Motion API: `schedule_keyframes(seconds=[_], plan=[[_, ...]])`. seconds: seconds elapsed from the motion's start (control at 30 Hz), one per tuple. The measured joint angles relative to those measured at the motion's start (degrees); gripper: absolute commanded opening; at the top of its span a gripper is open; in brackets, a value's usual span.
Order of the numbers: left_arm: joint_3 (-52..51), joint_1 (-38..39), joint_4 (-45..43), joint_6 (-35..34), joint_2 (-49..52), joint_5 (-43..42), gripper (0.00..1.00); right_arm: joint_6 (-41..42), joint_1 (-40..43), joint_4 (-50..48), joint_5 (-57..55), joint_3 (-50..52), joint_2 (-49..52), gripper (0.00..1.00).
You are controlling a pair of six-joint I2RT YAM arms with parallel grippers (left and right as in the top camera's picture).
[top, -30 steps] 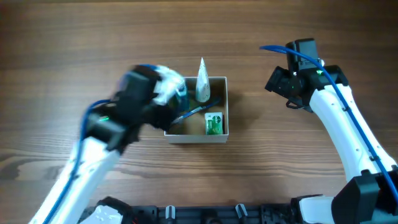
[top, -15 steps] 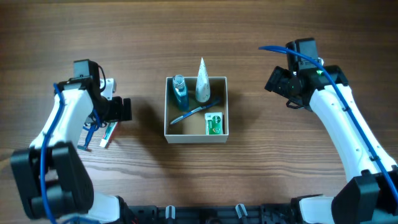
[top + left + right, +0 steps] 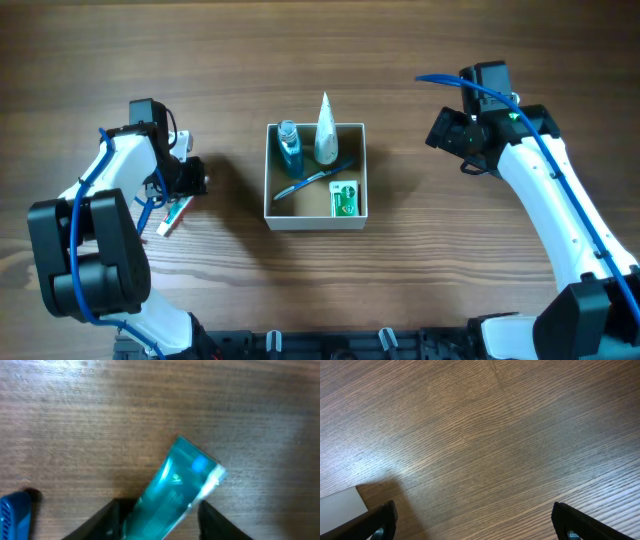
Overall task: Pack container
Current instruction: 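Grasp the Colgate toothpaste tube with the left gripper, then place the toothpaste tube into the box and release it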
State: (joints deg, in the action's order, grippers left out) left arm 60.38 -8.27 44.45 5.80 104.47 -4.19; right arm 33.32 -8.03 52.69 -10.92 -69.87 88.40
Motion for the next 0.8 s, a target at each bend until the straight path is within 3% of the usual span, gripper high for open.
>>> schedule_keyframes(seconds=[0.27,0.47,0.57,0.7,0.8], plan=[[0.28,0.0,2.14,-0.2,0.22,-0.17,0.09,-0.42,0.0,0.0,0.0,0.0,0.0,1.0],[0.96,0.17,6.49,-0.42,-1.36,-0.22,0.07,-1.27,0.0,0.02,0.0,0.0,0.0,1.0],[3.76,2.08,10.01,-0.55,-8.2,-0.39,0.04,-1.29,0.0,0.0,0.0,0.0,0.0,1.0],[7.87,15.23,10.05,4.48,-25.38,-1.97,0.04,-1.29,0.0,0.0,0.0,0.0,0.0,1.0],[8.07,31.65,9.53,12.72,-32.41,-3.15,0.04,-1.29,0.0,0.0,0.0,0.0,0.0,1.0]])
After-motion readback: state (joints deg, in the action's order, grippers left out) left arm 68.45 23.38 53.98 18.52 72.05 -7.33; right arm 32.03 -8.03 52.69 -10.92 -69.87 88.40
